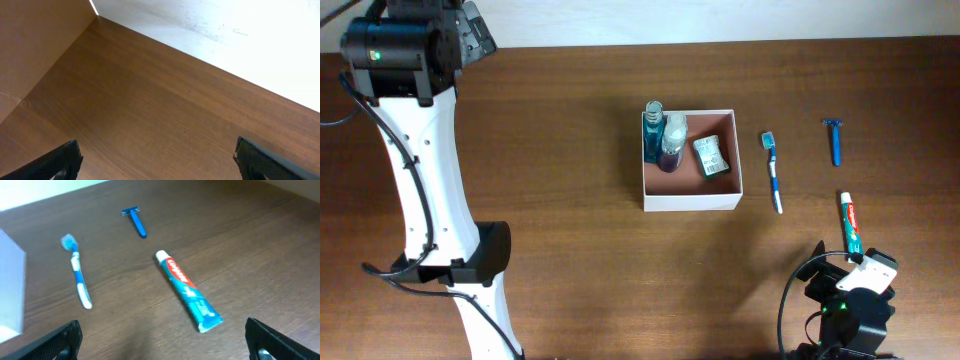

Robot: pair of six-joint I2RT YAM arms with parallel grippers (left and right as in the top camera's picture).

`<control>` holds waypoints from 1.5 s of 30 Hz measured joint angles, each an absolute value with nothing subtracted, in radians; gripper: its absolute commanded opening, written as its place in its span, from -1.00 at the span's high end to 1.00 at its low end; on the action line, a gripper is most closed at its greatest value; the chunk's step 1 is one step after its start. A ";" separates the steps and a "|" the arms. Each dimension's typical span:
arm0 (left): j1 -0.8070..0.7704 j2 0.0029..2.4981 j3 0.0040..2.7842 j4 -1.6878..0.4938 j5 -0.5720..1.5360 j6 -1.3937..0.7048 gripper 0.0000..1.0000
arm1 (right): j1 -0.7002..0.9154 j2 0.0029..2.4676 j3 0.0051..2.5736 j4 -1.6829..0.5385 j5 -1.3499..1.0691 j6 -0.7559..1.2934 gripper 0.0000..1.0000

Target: Pack container

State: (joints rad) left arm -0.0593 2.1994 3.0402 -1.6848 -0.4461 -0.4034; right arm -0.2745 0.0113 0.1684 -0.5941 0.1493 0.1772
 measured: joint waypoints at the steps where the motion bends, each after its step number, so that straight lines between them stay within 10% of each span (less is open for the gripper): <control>1: -0.059 2.199 3.040 -1.685 -0.446 -0.403 -0.99 | -0.275 0.011 0.168 -0.593 0.124 0.188 -0.97; 23: -0.059 2.199 3.040 -1.686 -0.447 -0.400 -0.99 | -0.275 0.067 0.292 0.068 -0.455 0.451 -0.97; 45: -0.059 2.199 3.038 -1.687 -0.450 -0.400 -0.99 | -0.278 1.573 1.885 -1.526 0.024 0.038 -0.97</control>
